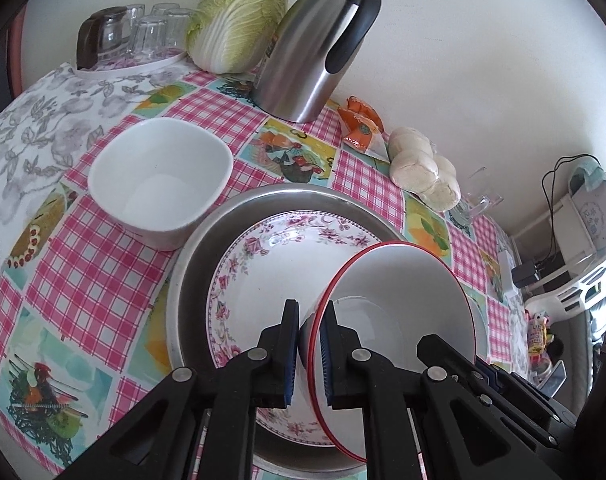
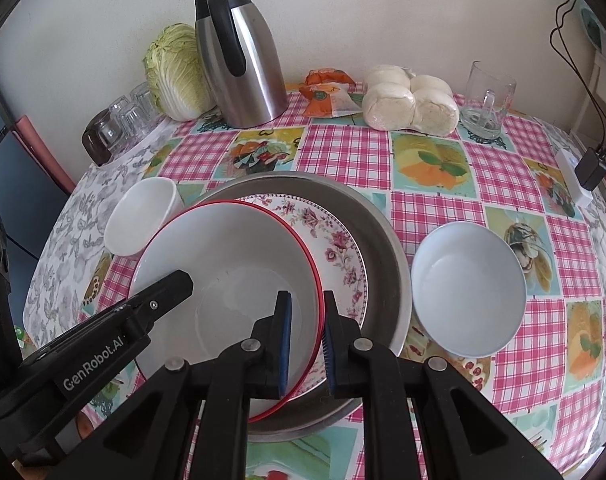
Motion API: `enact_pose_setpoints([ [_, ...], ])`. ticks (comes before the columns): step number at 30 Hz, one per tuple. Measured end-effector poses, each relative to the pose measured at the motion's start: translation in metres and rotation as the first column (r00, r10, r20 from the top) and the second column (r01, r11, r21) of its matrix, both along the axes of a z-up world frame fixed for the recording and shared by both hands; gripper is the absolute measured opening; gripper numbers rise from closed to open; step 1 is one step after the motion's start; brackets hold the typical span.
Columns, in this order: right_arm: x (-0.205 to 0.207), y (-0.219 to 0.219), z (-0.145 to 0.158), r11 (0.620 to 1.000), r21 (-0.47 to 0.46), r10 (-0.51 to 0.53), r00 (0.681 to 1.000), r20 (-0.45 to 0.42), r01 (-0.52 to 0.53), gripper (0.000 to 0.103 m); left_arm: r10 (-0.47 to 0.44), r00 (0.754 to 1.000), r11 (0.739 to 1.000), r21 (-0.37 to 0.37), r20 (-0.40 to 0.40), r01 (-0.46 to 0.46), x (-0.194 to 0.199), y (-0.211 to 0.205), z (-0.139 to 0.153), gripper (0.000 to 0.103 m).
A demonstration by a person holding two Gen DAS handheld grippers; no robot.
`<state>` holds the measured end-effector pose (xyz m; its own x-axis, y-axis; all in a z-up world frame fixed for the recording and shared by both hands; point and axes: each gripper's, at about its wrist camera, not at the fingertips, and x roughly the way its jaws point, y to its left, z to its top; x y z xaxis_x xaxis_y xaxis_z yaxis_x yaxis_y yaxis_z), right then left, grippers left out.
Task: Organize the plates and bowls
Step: 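Lower the strawberry bowl onto the floral plate and open both tools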
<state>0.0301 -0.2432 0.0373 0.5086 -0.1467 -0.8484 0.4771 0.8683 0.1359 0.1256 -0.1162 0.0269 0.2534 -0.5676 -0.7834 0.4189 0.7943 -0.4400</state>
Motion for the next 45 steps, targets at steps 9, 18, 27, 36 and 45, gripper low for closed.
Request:
enact_pose_setpoints([
  [9,0.012,-0.005,-0.013,1.000,0.012,-0.010,1.000,-0.029,0.010,0.015,0.014,0.999,1.000,-0.013,-0.045,-0.014,0.011,-0.001,-0.017,0.011],
  [18,0.020,-0.009,-0.021,1.000,0.013,-0.019,0.999,-0.046,0.020,0.015,0.018,0.998,0.999,-0.027,-0.055,-0.020,0.017,-0.003,-0.024,0.012],
  [27,0.022,-0.013,-0.022,0.999,0.029,-0.021,0.999,-0.039,0.022,0.017,0.017,0.997,0.998,-0.064,-0.077,-0.022,0.021,0.000,-0.026,0.013],
  [36,0.018,-0.011,-0.019,1.000,0.026,-0.010,0.999,-0.032,0.011,0.017,-0.019,0.999,1.000,-0.023,-0.026,0.018,0.015,-0.003,-0.016,0.018],
  [45,-0.004,-0.003,0.001,1.000,-0.010,-0.008,0.999,0.046,0.008,0.019,-0.031,0.998,0.998,0.048,0.052,0.029,0.010,0.001,0.003,0.043],
])
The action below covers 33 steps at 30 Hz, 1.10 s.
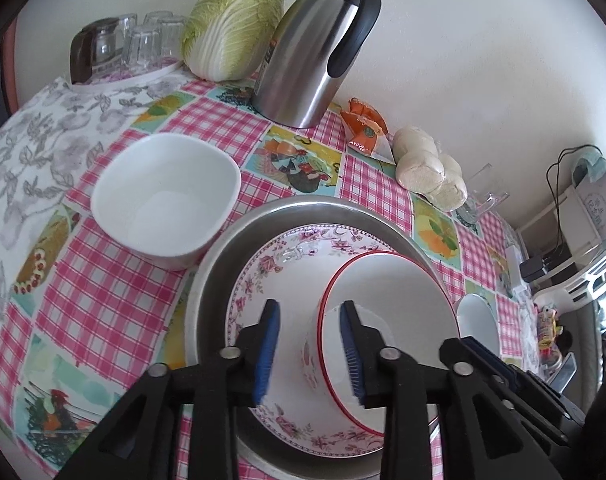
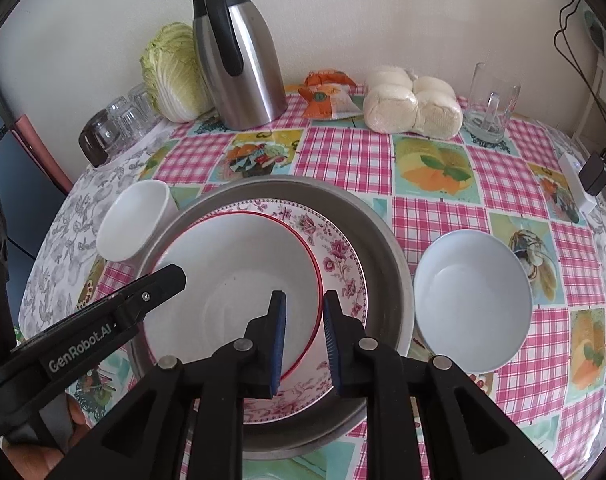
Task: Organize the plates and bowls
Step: 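Lower the strawberry bowl onto the floral plate and open both tools, then move both tools to the white square bowl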
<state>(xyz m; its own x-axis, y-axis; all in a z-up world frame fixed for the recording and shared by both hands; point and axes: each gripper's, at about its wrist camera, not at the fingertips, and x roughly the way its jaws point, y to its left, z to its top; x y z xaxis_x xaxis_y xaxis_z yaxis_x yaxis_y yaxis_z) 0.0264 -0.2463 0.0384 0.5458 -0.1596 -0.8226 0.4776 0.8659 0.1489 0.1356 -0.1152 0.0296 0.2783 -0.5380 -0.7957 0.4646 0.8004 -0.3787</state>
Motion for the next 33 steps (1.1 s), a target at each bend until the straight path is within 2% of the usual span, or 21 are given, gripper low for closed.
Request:
enact_pose_setpoints([
  [4,-0.018,0.000,0.005,0.999,-0.011,-0.042,0.998,0.036,0.043,0.020,0.008,0.999,0.999,0.031,0.033,-0.009,-0.001,0.006,0.008,0.048],
  [6,-0.027,-0.003,0.004,0.998,-0.010,-0.068,0.997,0.039,0.069,0.021,0.018,0.999,0.999,0.033,0.038,-0.020,0.000,0.011,0.011,0.059],
  [10,-0.043,-0.009,-0.002,0.994,-0.005,-0.113,0.993,0.035,0.113,0.028,0.041,0.997,0.994,0.100,0.067,-0.048,0.001,0.017,0.015,0.065],
  [12,-0.050,-0.011,-0.004,0.992,0.001,-0.124,0.991,0.040,0.124,0.029,0.055,0.996,0.989,0.133,0.076,-0.065,0.001,0.018,0.015,0.071],
  [14,-0.055,-0.011,-0.006,0.992,0.006,-0.129,0.991,0.047,0.129,0.035,0.060,0.995,0.983,0.169,0.078,-0.073,0.001,0.019,0.014,0.073],
  [16,-0.059,-0.011,-0.007,0.991,0.009,-0.130,0.990,0.056,0.130,0.053,0.063,0.994,0.974,0.212,0.091,-0.081,0.000,0.019,0.013,0.074],
  [21,-0.060,-0.008,-0.009,0.993,-0.008,-0.119,0.991,0.057,0.119,0.064,0.048,0.990,0.956,0.281,0.133,-0.084,-0.003,0.016,0.014,0.082],
  [24,-0.060,-0.006,-0.009,0.995,-0.011,-0.103,0.993,0.061,0.104,0.067,0.032,0.988,0.948,0.307,0.150,-0.077,-0.006,0.012,0.015,0.085],
  [26,-0.060,-0.005,-0.009,0.995,-0.019,-0.100,0.993,0.058,0.101,0.075,0.022,0.987,0.943,0.324,0.162,-0.074,-0.007,0.010,0.015,0.092],
  [28,-0.060,-0.004,-0.009,0.995,-0.030,-0.099,0.994,0.056,0.100,0.087,0.016,0.984,0.938,0.337,0.175,-0.075,-0.008,0.009,0.016,0.096],
  [31,-0.060,-0.003,-0.010,0.994,-0.045,-0.100,0.994,0.047,0.102,0.088,0.021,0.982,0.936,0.342,0.188,-0.085,-0.006,0.012,0.016,0.097],
  [33,-0.059,-0.003,-0.011,0.993,-0.054,-0.100,0.994,0.041,0.102,0.089,0.029,0.980,0.935,0.341,0.198,-0.097,-0.005,0.015,0.017,0.103],
])
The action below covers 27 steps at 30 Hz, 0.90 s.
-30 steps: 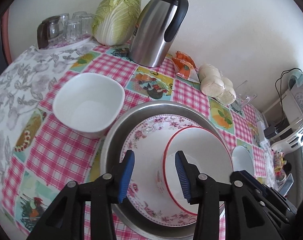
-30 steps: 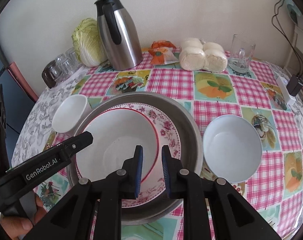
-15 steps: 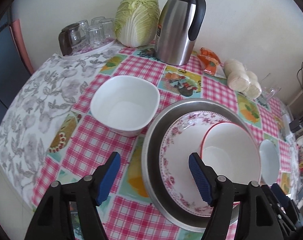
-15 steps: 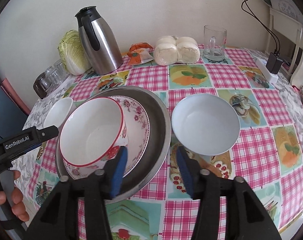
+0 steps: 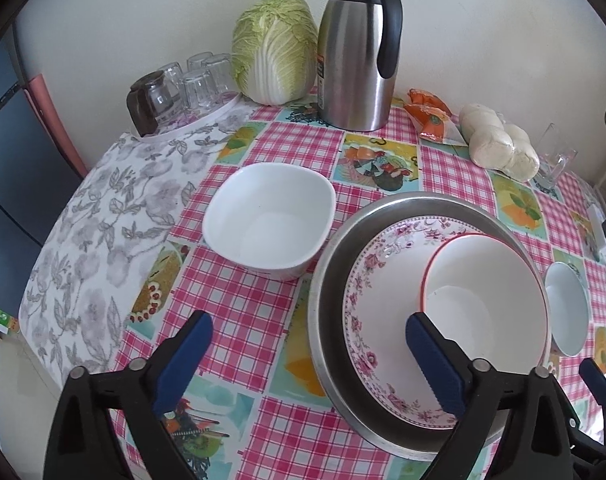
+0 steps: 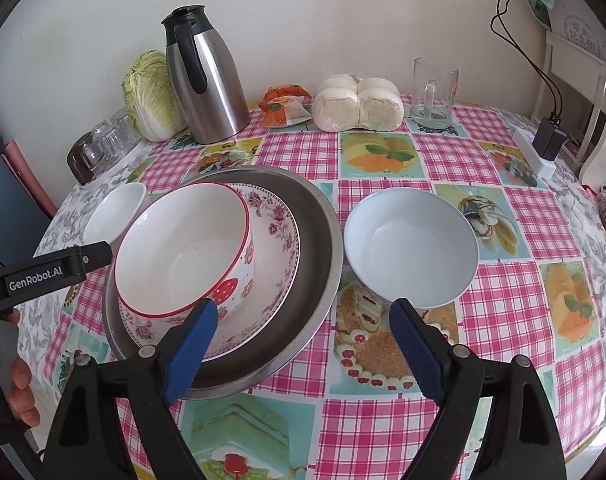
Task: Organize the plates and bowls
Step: 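Move both tools to the white square bowl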
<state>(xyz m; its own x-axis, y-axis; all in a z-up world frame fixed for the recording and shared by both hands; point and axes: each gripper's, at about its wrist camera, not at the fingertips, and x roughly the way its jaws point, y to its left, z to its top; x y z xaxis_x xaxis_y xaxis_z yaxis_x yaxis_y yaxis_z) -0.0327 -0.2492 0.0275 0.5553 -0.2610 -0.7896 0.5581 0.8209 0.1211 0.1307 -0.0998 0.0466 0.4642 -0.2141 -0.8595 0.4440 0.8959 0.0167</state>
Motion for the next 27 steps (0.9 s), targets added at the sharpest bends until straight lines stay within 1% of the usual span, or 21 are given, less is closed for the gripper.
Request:
enact_pose_setpoints([
  [6,0.000,0.004,0.001,0.999,-0.037,0.011,1.000,0.003,-0.011,0.089,0.039,0.997,0.999,0.008,0.070,-0.040,0.005,0.014,0.001,0.103],
  [10,0.001,0.008,0.003,0.998,-0.065,-0.004,1.000,0.004,0.004,0.090,0.088,0.990,0.996,-0.017,0.106,-0.087,0.011,0.029,0.005,0.103],
  [18,0.002,0.012,0.019,0.995,-0.101,-0.009,0.999,0.046,0.013,0.090,0.138,0.983,0.990,-0.048,0.119,-0.133,0.020,0.046,0.003,0.103],
  [20,0.004,0.012,0.024,0.994,-0.111,-0.003,0.999,0.050,0.009,0.095,0.150,0.980,0.988,-0.062,0.130,-0.143,0.022,0.051,0.004,0.103],
  [21,0.005,0.013,0.027,0.994,-0.112,0.000,0.999,0.051,0.006,0.101,0.158,0.978,0.986,-0.070,0.134,-0.149,0.023,0.053,0.005,0.103],
  [24,0.008,0.014,0.038,0.993,-0.117,0.011,0.998,0.064,-0.003,0.102,0.176,0.975,0.982,-0.092,0.134,-0.164,0.027,0.061,0.006,0.103],
  [27,0.012,0.014,0.049,0.993,-0.117,0.012,0.997,0.077,-0.002,0.102,0.188,0.974,0.979,-0.099,0.126,-0.176,0.031,0.067,0.004,0.103],
])
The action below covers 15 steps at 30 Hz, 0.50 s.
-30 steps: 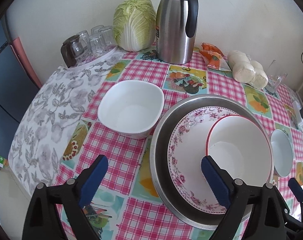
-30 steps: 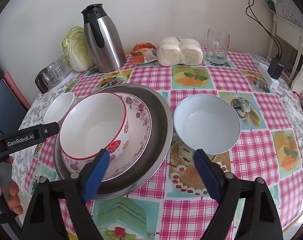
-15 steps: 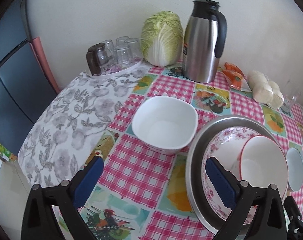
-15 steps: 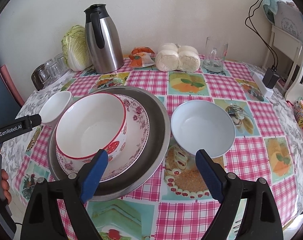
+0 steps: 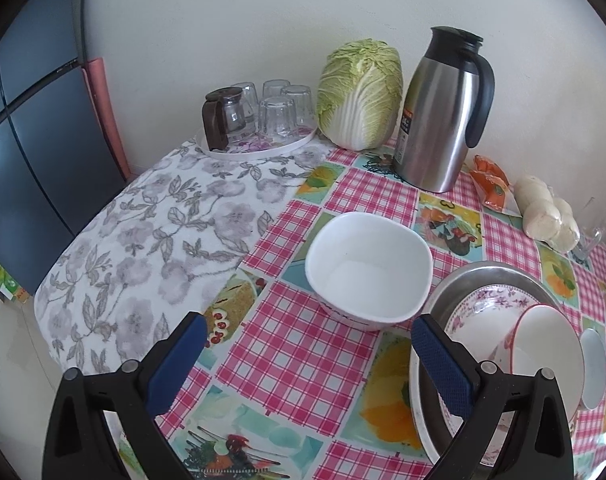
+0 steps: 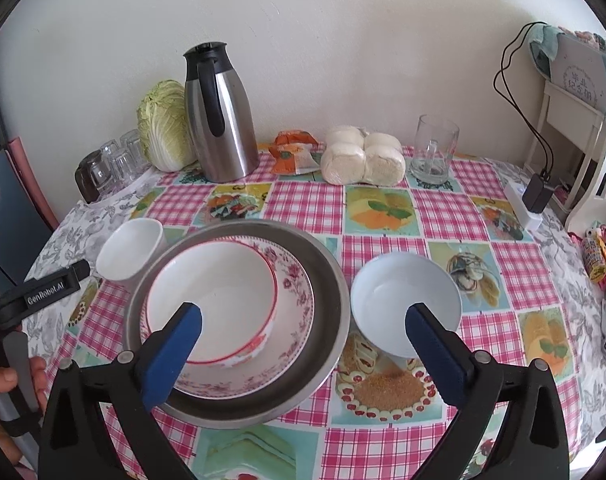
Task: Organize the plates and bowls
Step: 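Move both tools to the white square bowl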
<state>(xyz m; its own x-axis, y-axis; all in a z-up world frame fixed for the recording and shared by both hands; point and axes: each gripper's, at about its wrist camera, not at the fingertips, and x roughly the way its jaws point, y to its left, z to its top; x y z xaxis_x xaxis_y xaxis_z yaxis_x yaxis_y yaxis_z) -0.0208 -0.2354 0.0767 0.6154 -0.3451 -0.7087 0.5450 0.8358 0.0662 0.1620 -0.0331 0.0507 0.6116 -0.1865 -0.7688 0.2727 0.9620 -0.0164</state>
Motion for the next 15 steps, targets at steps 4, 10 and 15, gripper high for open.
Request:
enact_pose_setpoints([
  [4,0.006,0.003,0.012,1.000,0.009,0.013,1.000,0.009,-0.013,0.102,0.007,1.000,1.000,0.004,-0.013,-0.006,0.005,0.007,-0.004,0.103],
  [10,0.020,0.015,0.018,0.999,0.027,0.044,0.999,-0.022,-0.043,0.102,0.036,0.999,0.999,-0.025,-0.006,-0.036,0.011,0.023,-0.004,0.103],
  [15,0.034,0.029,0.017,0.996,0.047,0.071,0.997,-0.037,-0.069,0.102,0.057,0.998,0.994,-0.095,-0.036,-0.060,0.019,0.038,-0.008,0.103],
])
